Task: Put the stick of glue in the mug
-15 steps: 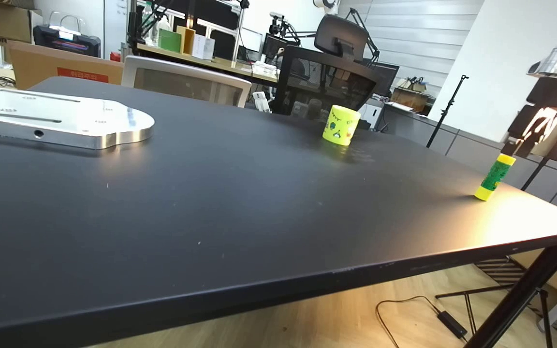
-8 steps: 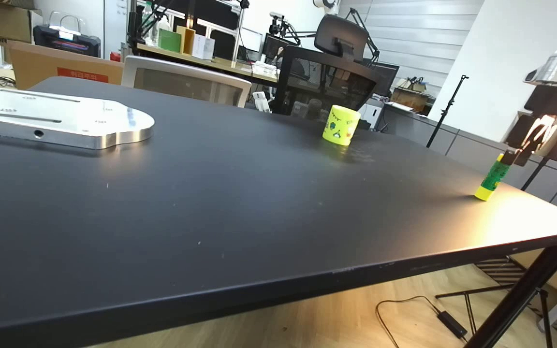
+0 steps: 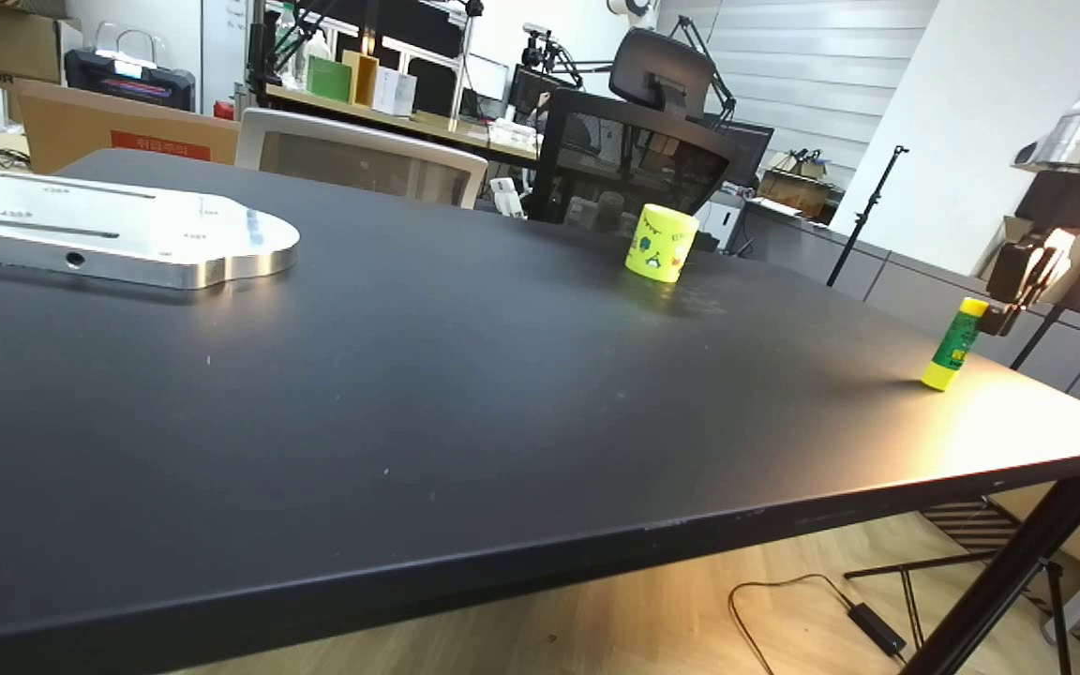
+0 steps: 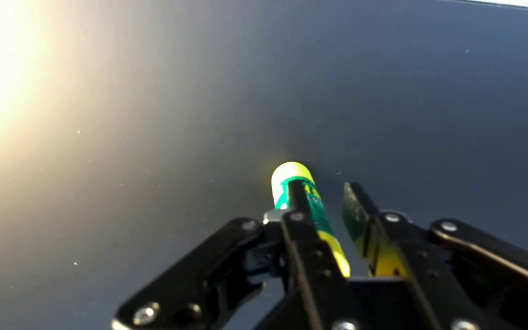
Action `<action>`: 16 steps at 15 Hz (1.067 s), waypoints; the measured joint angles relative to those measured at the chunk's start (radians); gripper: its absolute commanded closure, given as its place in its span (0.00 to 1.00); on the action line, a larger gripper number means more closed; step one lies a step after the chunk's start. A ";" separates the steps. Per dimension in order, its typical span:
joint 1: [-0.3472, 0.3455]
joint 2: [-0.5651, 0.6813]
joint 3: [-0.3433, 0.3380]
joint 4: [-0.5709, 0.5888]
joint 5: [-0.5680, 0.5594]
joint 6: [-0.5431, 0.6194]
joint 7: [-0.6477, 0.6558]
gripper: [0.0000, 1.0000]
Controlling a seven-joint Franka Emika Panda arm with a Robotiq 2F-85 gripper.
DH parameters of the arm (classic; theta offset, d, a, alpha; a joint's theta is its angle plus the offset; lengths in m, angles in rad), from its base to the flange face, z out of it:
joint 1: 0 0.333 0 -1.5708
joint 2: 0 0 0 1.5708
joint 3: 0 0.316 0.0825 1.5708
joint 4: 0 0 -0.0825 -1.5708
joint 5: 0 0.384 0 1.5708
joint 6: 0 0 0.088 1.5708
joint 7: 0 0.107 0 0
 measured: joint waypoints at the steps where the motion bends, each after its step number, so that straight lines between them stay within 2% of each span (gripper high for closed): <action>1: -0.001 0.000 0.000 0.000 0.000 0.000 0.000 1.00; 3: -0.003 0.000 0.000 0.000 0.000 0.000 0.000 1.00; 4: -0.004 0.000 0.000 0.000 0.000 0.000 0.000 0.74; 5: -0.004 0.000 0.000 0.000 -0.001 0.000 0.000 0.73; 6: -0.005 0.000 0.000 0.000 -0.001 -0.002 0.000 0.67; 13: -0.005 0.000 0.000 0.001 -0.018 -0.036 0.000 0.19; 16: -0.005 0.000 0.000 0.002 -0.019 -0.033 0.000 0.02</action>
